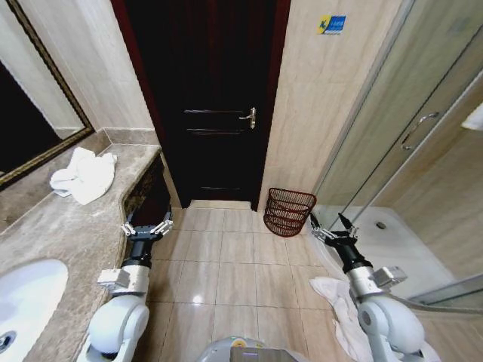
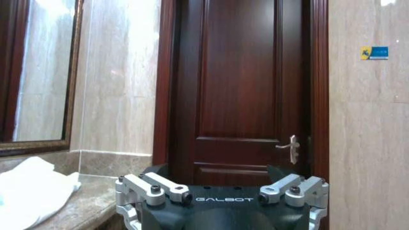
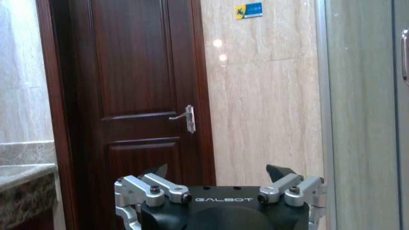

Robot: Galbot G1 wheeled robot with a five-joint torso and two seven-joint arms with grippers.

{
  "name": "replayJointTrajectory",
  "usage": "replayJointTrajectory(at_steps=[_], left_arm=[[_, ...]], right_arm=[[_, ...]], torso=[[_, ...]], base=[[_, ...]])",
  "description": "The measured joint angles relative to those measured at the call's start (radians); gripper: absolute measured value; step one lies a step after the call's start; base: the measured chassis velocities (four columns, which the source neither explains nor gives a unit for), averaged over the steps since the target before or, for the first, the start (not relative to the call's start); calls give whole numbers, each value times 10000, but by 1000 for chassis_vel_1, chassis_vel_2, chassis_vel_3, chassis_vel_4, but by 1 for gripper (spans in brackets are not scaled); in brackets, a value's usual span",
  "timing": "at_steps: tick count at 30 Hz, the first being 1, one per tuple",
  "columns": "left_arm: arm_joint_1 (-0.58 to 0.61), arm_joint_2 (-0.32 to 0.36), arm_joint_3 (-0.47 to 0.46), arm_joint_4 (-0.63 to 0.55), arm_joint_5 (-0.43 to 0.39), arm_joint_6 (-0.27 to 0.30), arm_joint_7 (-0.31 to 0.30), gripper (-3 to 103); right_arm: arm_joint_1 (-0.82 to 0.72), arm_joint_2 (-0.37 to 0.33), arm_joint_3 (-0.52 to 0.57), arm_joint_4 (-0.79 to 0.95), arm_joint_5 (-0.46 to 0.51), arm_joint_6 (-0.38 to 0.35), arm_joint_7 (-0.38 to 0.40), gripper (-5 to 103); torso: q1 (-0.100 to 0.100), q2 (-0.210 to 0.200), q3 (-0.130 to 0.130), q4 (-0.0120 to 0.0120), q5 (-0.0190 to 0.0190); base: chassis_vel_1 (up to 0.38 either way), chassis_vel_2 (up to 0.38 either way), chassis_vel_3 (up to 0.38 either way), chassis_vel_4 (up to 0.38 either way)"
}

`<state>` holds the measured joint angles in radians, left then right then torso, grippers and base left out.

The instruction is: Discard the used towel into the hamper.

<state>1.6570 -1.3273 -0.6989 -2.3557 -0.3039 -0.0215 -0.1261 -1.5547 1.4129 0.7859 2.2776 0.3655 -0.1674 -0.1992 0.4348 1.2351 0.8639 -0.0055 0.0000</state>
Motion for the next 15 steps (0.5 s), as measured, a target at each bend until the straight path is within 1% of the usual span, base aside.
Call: replayJointTrajectory(at_steps=[6,8,15], left_arm=[[-12,-63,22,25,98,13,23,100],[-6,-65,17,68,239,-72,19,100],[-42,-93,49,73,286,-169,-5,100]], right_arm=[[-52,-13,18,-10,-16,1,-10,100],[-60,-25,58,-41,-10,64,-11,100],[-112,-24,98,-95,5,172,-7,100]], torso=[[0,0,0,0,0],[0,0,0,0,-1],[-2,1,-1,-1,0]], base=[[0,0,0,0],[0,0,0,0],[-21,17,13,-22]])
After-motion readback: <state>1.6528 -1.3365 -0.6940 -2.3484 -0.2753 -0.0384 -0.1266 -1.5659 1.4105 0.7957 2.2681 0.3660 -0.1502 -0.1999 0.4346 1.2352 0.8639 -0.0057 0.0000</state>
